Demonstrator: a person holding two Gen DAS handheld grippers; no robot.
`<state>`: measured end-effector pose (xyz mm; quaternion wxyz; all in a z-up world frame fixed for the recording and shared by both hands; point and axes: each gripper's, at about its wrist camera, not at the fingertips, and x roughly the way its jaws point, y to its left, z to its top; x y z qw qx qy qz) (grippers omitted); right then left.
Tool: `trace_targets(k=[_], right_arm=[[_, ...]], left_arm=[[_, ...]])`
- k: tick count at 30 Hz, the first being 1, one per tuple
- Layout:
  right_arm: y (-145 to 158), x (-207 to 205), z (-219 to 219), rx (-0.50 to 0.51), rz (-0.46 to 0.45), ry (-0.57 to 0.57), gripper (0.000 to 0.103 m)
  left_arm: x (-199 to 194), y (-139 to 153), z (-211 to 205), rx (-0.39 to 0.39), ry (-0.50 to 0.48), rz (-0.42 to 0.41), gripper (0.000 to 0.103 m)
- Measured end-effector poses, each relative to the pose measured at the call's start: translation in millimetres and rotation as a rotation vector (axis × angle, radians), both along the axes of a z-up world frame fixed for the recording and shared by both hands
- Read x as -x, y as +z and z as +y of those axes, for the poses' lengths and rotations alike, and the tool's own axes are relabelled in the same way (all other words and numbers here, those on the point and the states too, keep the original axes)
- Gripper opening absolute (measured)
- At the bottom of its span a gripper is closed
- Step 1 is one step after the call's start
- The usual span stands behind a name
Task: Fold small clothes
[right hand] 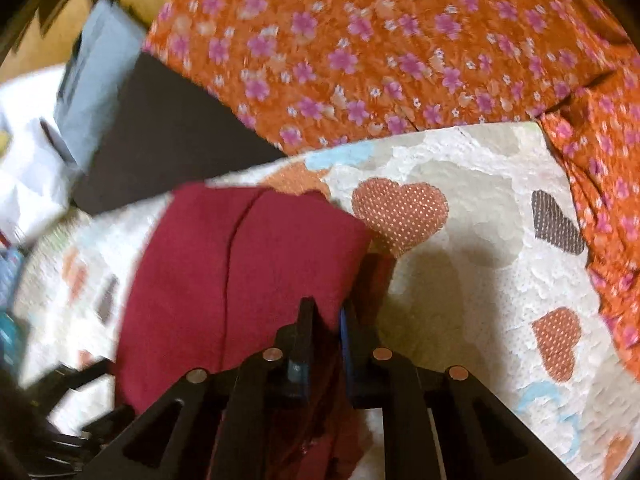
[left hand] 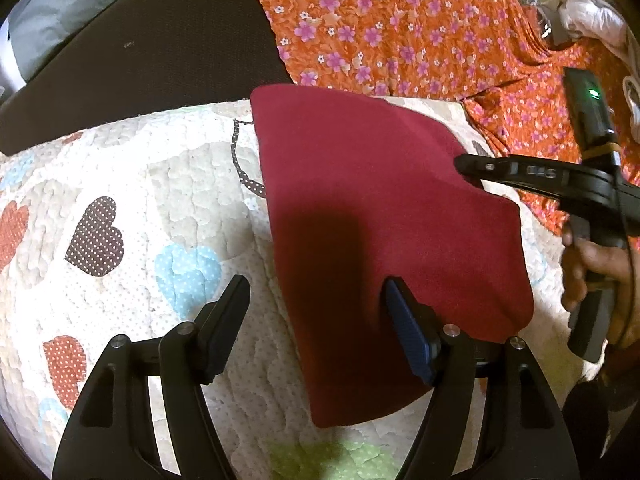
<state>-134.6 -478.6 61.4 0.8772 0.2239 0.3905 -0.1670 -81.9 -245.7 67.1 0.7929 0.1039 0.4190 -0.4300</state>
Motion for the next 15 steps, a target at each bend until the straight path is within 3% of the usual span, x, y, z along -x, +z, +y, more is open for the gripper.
trace_targets(k=[3, 5, 6, 9, 12, 15], right_arm=[[12, 14, 0, -0.033, -0.05, -0.025, 0.022], [22, 23, 4, -0.067, -0.1, -0.019, 0.042], [26, 27, 7, -0.083, -0.123, -0.016, 0.044], [32, 26, 23, -0.084, -0.123, 0.029, 0.046], [11, 14, 34, -0.007, 0.018, 0.036, 0.046], [-16, 22, 20, -0.103, 0.023, -0.014, 0.047]], left_arm=[[-4, -1, 1, 0.008, 0.009, 0.025, 0.071], [-6, -2, 1, 0.007, 0.017, 0.033, 0.071], [-6, -2, 2, 0.008, 0.019, 0.036, 0.071], [-7, 0, 3, 0.012, 0.023, 0.035, 0.071], [-11, 4, 5, 0.029, 0.029, 0.041, 0.071], [-25, 10, 8, 0.076, 0.05, 0.106, 0.071]])
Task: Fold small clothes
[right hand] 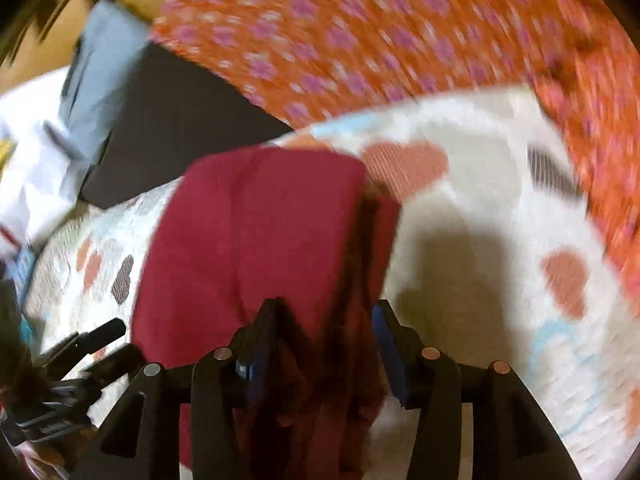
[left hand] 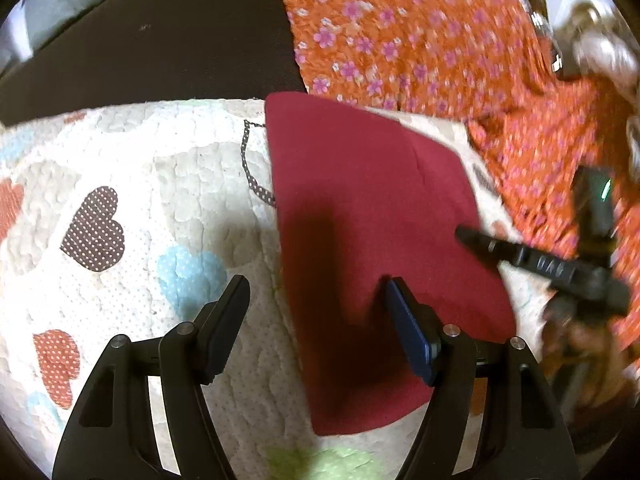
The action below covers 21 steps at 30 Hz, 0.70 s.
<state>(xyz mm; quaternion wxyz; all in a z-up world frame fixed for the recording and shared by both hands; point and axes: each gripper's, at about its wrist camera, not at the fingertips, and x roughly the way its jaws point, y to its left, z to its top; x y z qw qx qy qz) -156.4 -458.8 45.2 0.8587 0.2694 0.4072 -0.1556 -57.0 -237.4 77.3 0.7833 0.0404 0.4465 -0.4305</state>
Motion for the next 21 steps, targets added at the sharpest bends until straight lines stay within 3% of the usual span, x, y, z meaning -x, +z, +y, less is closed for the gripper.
trace_targets(k=[2, 4, 9, 12, 15, 16, 18, 19, 21], right_arm=[[-9, 8, -16, -0.1, -0.057, -0.041, 0.06], [-13, 10, -25, -0.128, -0.083, -0.044, 0.063], [-25, 4, -35, -0.224, -0.142, 0.017, 0.067], [-35, -1, -40, -0.275, -0.185, 0.019, 0.074], [-37, -11, -35, -0.267, -0.202, 0.065, 0.076], [-36, -14, -31, -0.247, -0.194, 0.072, 0.074], [-32, -19, -26, -0.231, -0.189, 0.087, 0.058], [-26, -18, -22, -0.204, -0.186, 0.088, 0.05], [-13, -15, -11, -0.133, -0.182, 0.1, 0.045]], left_arm=[[-14, 3, 2, 0.046, 0.03, 0.058, 0.074], [-26, 2, -1, 0.082, 0.049, 0.108, 0.082], [-48, -15, -19, 0.12, 0.052, 0.222, 0.082], [-47, -28, -34, 0.091, 0.006, 0.243, 0.082], [-46, -37, -39, 0.13, 0.003, 0.253, 0.082], [-45, -37, -40, 0.141, 0.005, 0.244, 0.082], [-41, -35, -43, 0.131, -0.022, 0.22, 0.067], [-38, -31, -42, 0.122, -0.027, 0.205, 0.065], [-30, -19, -38, 0.103, -0.053, 0.178, 0.058]])
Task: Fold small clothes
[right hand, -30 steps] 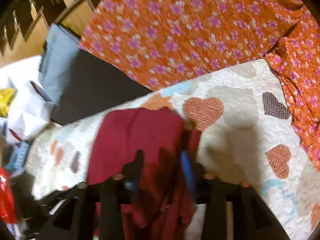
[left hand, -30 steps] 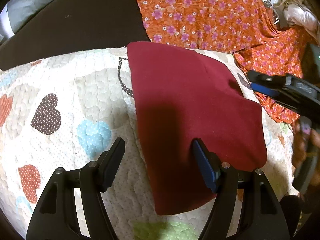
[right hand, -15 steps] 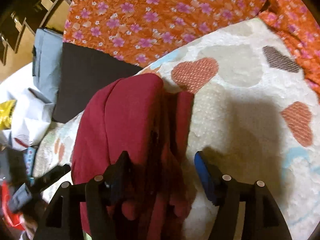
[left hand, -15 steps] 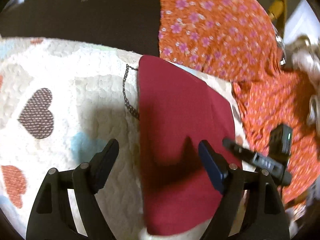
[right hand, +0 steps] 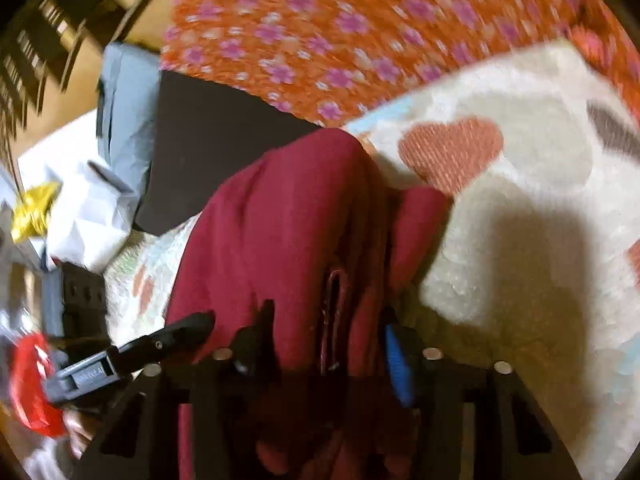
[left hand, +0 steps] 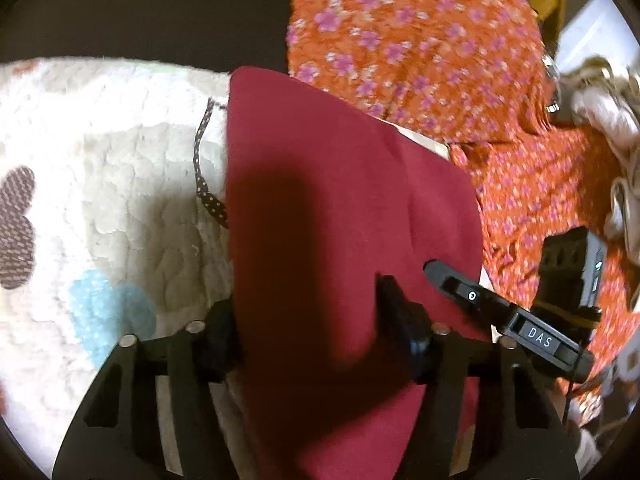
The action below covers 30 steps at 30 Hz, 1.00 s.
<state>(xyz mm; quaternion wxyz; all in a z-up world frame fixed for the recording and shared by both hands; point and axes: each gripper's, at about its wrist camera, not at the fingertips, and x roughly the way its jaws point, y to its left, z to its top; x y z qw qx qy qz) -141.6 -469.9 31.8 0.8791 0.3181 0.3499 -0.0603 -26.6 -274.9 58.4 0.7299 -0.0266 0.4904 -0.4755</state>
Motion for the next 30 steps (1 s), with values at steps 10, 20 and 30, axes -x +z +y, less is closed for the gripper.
trace_targets(k=[10, 20, 30], right_arm=[[34, 66, 76, -0.081, -0.018, 0.098, 0.043], [44, 108, 105, 0.033, 0.065, 0.032, 0.051], [69, 72, 156, 0.304, 0.094, 0.213, 0.033]], left_arm=[[75, 29, 96, -0.108, -0.001, -0.015, 0.058], [128, 24, 124, -0.269, 0.145, -0.201, 0.061], [124, 18, 124, -0.304, 0.228, -0.296, 0.062]])
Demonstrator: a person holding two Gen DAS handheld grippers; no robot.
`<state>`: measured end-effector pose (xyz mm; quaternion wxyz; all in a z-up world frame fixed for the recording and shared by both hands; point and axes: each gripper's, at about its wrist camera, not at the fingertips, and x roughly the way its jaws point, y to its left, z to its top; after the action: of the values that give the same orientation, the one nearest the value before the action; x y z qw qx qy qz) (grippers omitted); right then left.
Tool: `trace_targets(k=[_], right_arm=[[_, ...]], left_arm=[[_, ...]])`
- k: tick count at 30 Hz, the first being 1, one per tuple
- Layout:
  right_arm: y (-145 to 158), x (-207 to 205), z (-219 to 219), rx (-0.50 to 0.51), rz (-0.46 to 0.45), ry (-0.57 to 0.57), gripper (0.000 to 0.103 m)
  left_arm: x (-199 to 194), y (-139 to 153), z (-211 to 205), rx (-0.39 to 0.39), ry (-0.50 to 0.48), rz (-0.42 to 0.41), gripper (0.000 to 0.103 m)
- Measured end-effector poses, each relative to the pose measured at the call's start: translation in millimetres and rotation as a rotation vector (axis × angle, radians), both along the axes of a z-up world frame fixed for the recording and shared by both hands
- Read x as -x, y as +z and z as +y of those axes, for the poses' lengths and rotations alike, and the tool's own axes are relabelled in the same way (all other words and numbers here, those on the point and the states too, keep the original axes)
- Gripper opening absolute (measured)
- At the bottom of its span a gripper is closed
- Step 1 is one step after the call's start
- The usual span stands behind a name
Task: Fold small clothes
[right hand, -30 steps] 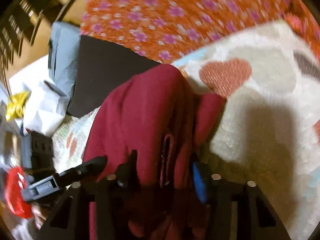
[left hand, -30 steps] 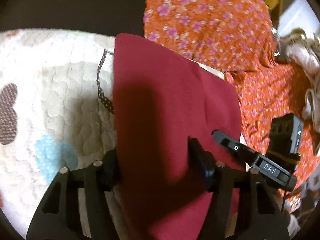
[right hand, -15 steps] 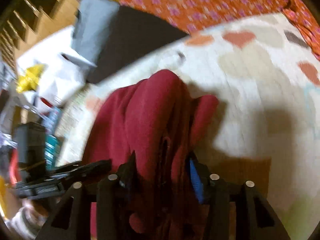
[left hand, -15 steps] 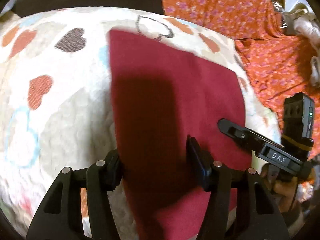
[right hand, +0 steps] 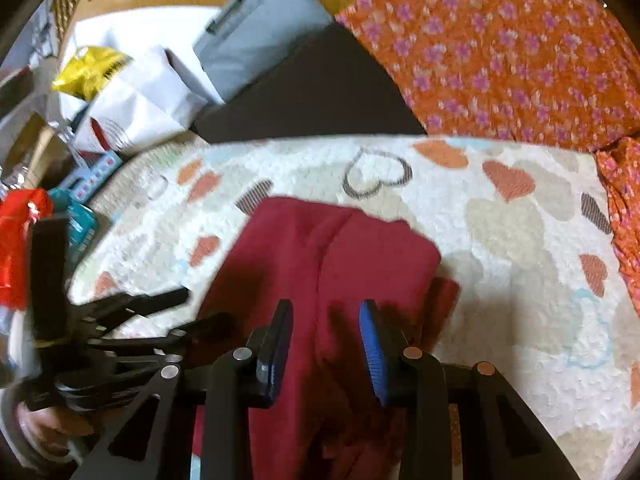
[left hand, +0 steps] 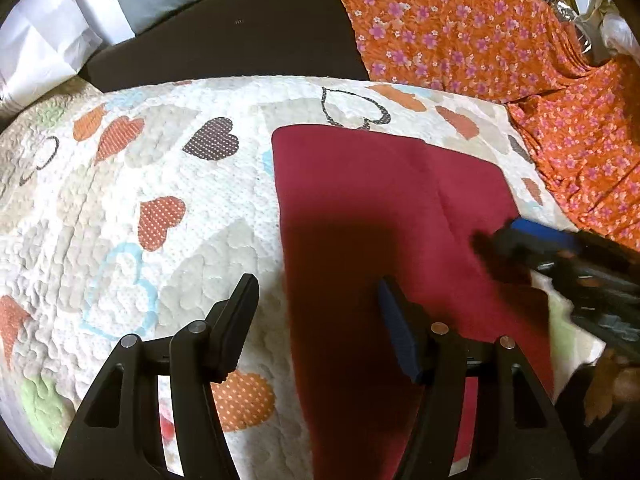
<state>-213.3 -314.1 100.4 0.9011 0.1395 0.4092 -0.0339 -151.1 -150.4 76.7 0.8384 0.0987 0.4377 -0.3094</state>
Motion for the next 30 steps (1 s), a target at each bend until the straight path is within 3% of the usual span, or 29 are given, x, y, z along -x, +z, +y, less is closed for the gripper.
trace_targets(k=[2, 5, 15, 20, 30], right_arm=[[-24, -9, -7, 0.012, 0.078, -0.053, 0.033], [-40, -11, -16, -0.012, 0.079, -0.084, 0.033], [-2, 20, 11, 0.021, 0.065, -0.009, 0.033], [-39, 28, 23, 0.079, 0.163, -0.005, 0.033], [4, 50, 33, 0.065, 0.028, -0.053, 0.035]], left_arm=[[-2, -2, -1, 0.006, -0.005, 0.008, 0.066], [-5, -4, -3, 0.005, 0.002, 0.006, 0.067], [-3, -3, -4, -0.012, 0.009, -0.027, 0.067], [6, 0, -5, -0.02, 0.002, -0.09, 0.067], [19, 18, 10, 0.002, 0.061, -0.182, 0.067]])
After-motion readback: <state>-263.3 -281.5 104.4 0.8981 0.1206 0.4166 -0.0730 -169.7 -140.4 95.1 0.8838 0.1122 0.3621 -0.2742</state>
